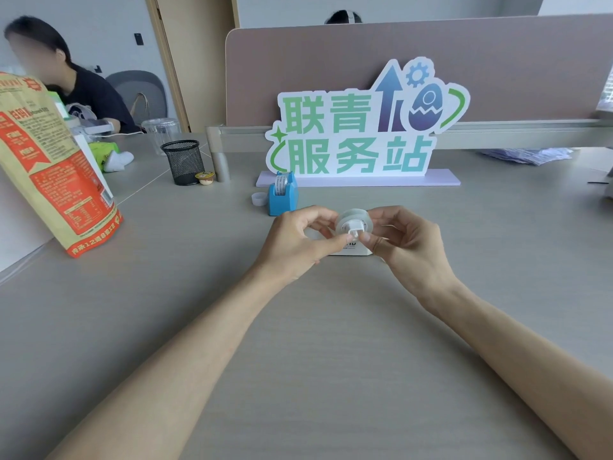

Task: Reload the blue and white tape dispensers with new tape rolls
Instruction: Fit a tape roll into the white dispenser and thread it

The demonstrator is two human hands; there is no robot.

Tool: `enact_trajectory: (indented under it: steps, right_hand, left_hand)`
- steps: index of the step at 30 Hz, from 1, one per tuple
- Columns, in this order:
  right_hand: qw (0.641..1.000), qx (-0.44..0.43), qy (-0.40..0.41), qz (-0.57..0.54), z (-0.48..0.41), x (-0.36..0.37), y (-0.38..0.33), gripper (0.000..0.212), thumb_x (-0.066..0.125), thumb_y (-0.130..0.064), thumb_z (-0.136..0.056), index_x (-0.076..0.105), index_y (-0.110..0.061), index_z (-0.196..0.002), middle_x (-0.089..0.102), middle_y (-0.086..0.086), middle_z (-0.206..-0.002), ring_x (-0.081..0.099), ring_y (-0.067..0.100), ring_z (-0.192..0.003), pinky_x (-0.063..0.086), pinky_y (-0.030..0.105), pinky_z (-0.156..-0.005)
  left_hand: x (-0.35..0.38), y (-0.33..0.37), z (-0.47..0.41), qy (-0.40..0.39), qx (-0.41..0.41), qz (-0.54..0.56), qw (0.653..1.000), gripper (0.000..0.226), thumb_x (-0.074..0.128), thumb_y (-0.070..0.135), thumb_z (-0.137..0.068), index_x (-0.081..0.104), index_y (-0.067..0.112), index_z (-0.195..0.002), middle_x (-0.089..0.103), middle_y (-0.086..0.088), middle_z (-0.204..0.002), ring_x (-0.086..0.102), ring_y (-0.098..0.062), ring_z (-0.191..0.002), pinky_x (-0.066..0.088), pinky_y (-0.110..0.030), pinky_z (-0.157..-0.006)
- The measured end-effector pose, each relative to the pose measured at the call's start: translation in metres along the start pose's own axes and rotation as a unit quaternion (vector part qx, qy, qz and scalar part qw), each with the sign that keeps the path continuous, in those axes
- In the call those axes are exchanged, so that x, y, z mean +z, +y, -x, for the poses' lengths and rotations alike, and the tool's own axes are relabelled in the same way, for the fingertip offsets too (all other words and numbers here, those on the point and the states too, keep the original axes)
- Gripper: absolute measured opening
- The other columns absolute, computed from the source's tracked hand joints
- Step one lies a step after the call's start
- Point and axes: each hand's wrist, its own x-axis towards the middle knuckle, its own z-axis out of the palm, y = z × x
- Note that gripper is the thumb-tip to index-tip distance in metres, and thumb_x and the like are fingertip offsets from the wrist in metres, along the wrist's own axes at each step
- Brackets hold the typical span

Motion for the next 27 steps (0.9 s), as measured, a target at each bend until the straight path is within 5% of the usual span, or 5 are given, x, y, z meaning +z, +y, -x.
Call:
enact_trajectory:
  steps: [6, 16, 27]
  right_hand:
    - [1.000, -0.009, 0.010, 0.011, 0.0011, 0.0018, 0.0014, 0.020, 0.074, -0.003, -0.082, 0.066, -0.008, -0.100, 0.074, 0.003, -0.094, 0.071, 0.004, -0.082, 0.053, 0.015, -0.070]
    - [0.999, -0.005, 0.036, 0.026, 0.0006, 0.0017, 0.0005, 0.021, 0.075, -0.007, -0.082, 0.069, -0.005, -0.102, 0.075, 0.002, -0.093, 0.069, -0.002, -0.073, 0.046, 0.008, -0.059]
    - [0.998, 0.007, 0.049, 0.025, 0.0010, 0.0014, -0.0016, 0.020, 0.077, -0.008, -0.080, 0.073, -0.007, -0.100, 0.076, -0.005, -0.089, 0.071, -0.003, -0.074, 0.046, 0.007, -0.057]
  left_hand:
    - [-0.0008, -0.0004, 0.0008, 0.004, 0.010, -0.008, 1.000, 0.012, 0.080, 0.017, -0.075, 0.072, 0.021, -0.083, 0.067, 0.014, -0.073, 0.058, 0.004, -0.068, 0.044, -0.010, -0.050]
    - [-0.0008, 0.0032, 0.0027, 0.013, -0.022, -0.008, 1.000, 0.011, 0.080, 0.029, -0.075, 0.072, 0.029, -0.084, 0.070, 0.012, -0.078, 0.063, 0.001, -0.076, 0.051, -0.026, -0.042]
    - [-0.0006, 0.0050, 0.0051, 0.017, -0.033, -0.014, 0.999, 0.008, 0.079, 0.029, -0.076, 0.074, 0.029, -0.082, 0.075, 0.009, -0.080, 0.062, 0.003, -0.068, 0.042, -0.021, -0.035]
